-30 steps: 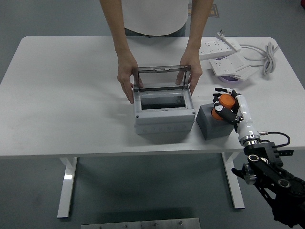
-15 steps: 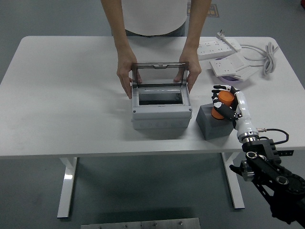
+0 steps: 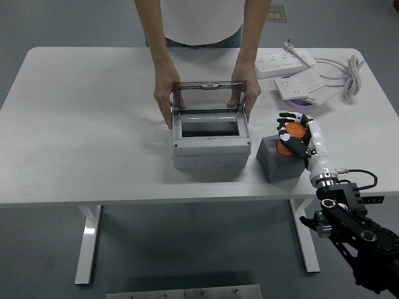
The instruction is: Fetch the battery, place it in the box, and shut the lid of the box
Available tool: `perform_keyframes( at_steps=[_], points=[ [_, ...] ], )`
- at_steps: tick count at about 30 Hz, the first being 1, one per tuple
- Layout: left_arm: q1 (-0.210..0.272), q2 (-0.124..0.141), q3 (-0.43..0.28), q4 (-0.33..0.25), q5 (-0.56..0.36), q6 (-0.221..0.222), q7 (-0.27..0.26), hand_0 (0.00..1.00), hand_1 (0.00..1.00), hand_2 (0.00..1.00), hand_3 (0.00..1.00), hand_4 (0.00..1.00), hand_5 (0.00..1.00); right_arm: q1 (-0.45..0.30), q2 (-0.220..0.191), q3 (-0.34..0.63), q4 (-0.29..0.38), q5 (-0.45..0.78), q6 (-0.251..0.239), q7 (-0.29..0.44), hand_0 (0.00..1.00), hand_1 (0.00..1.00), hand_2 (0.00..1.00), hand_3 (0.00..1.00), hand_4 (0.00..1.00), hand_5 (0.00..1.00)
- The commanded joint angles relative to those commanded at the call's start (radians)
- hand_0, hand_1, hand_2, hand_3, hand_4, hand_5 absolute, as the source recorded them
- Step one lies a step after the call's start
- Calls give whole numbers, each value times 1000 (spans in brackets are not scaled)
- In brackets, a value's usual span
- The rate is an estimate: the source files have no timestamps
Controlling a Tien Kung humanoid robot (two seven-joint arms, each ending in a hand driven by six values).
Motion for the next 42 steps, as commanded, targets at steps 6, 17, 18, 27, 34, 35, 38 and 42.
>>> perform_keyframes(
  at_steps=[6, 17, 18, 27, 34, 35, 38, 42],
  points=[
    [0, 1, 0, 0, 1, 0, 0, 545, 723, 636, 586, 660, 158, -2, 1, -6, -2, 2, 7, -4, 349, 431, 505, 547, 399, 2],
    [-1, 2, 0, 0, -1, 0, 0, 541, 723, 641, 587, 663, 156, -1, 1, -13, -2, -2, -1, -11, 252, 379, 479, 544, 426, 2],
    [-1, 2, 0, 0, -2, 0, 0, 541, 723, 641, 587, 663, 156, -1, 1, -14, -1, -3, -3, -13, 252, 379, 479, 544, 426, 2],
    [-3, 4, 0, 0, -3, 1, -1, 541, 723, 655, 587, 665, 157, 0, 0, -24, 1, -26, -17, -46, 230, 357, 453, 523, 431, 2],
    [-2, 4, 0, -1, -4, 1, -1, 541, 723, 667, 588, 669, 158, 3, -2, -26, 4, -31, -26, -55, 203, 253, 307, 331, 268, 2],
    [-2, 4, 0, -1, -4, 2, 0, 541, 723, 667, 588, 669, 158, 4, -2, -27, 5, -31, -28, -57, 203, 253, 307, 331, 268, 2],
    [-1, 4, 1, -2, -6, 3, 0, 541, 723, 667, 588, 669, 158, 6, -5, -26, 11, -38, -33, -62, 203, 253, 307, 331, 268, 2],
    [0, 5, 2, -2, -10, 6, 0, 540, 723, 669, 588, 669, 159, 16, -14, -27, 22, -56, -42, -71, 182, 229, 293, 317, 200, 2]
  ],
)
